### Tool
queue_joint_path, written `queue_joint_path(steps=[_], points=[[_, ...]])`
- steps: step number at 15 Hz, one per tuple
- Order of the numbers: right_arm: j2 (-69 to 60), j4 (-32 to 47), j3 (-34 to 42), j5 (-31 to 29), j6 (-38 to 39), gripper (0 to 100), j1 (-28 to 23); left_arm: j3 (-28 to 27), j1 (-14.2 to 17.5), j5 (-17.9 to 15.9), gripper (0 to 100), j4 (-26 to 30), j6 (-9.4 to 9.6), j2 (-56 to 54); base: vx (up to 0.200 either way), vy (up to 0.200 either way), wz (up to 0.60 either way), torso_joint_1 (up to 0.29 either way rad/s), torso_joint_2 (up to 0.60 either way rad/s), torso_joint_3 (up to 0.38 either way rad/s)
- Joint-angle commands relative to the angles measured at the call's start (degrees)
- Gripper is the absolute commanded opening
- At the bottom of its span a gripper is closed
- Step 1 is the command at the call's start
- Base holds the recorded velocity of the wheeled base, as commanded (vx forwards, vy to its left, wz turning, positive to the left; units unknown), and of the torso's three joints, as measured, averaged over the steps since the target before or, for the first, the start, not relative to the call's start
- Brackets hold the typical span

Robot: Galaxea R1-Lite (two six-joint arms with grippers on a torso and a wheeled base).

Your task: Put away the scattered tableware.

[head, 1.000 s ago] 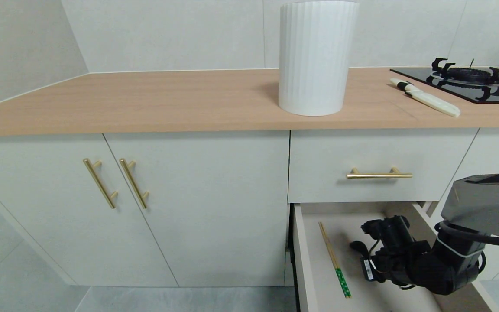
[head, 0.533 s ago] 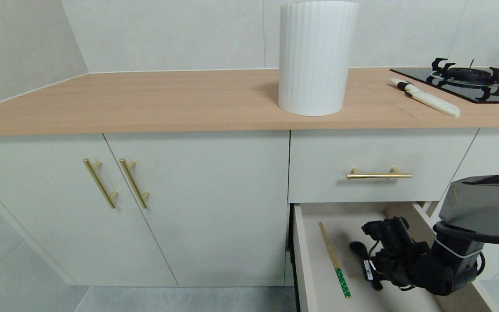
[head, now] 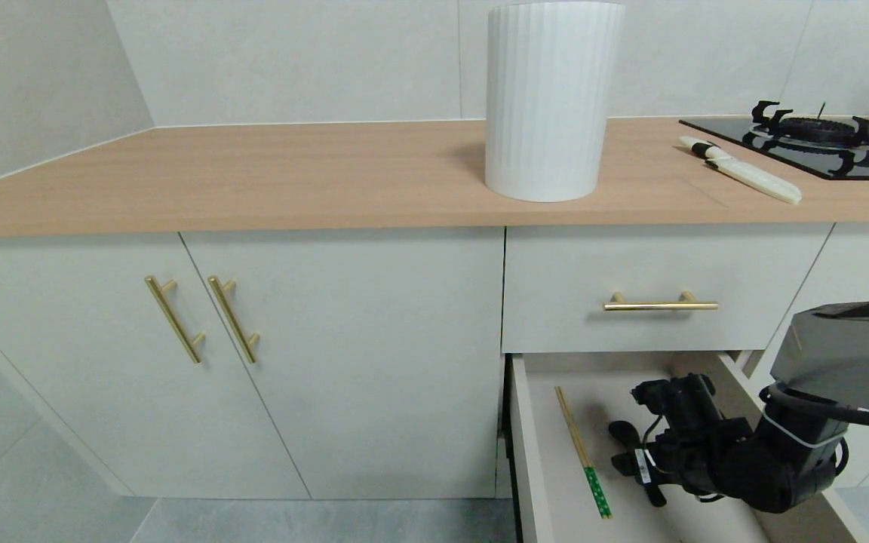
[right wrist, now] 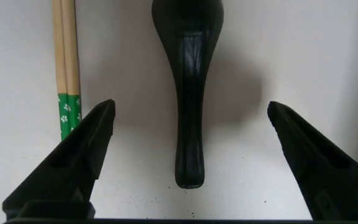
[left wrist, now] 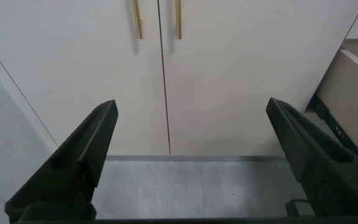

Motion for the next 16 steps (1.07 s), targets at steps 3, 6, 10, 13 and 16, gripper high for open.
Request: queue_joint_path(steps=[3,6,10,13,16], points=[[-16.6,1.2,6.7,-1.5,-0.2,100,1.1,0.0,0.0,0.0,100,0.0,0.0,0.0,0.0,0.0,0.0,0.0,0.0,0.0],[-30.7,10.5,7.4,-1.5,-0.3,100,2.5,0.0,0.0,-0.1,100,0.0,0.0,0.0,0.0,0.0,0.0,0.0,0.0,0.0],[-48.1,36.7,1.3,1.6,1.8,100,8.7,0.0,0.0,0.0,100,0.0,0.0,0.0,0.0,0.0,0.0,0.0,0.0,0.0],[-53.9,47.6,-1.1,2.5,1.7,100,10.0,0.0,0.0,0.0,100,0.0,0.0,0.0,0.0,0.0,0.0,0.0,0.0,0.0],[-56.7,52.0,-2.2,2.4,1.6,100,11.7,0.0,0.0,0.0,100,0.0,0.0,0.0,0.0,0.0,0.0,0.0,0.0,0.0]])
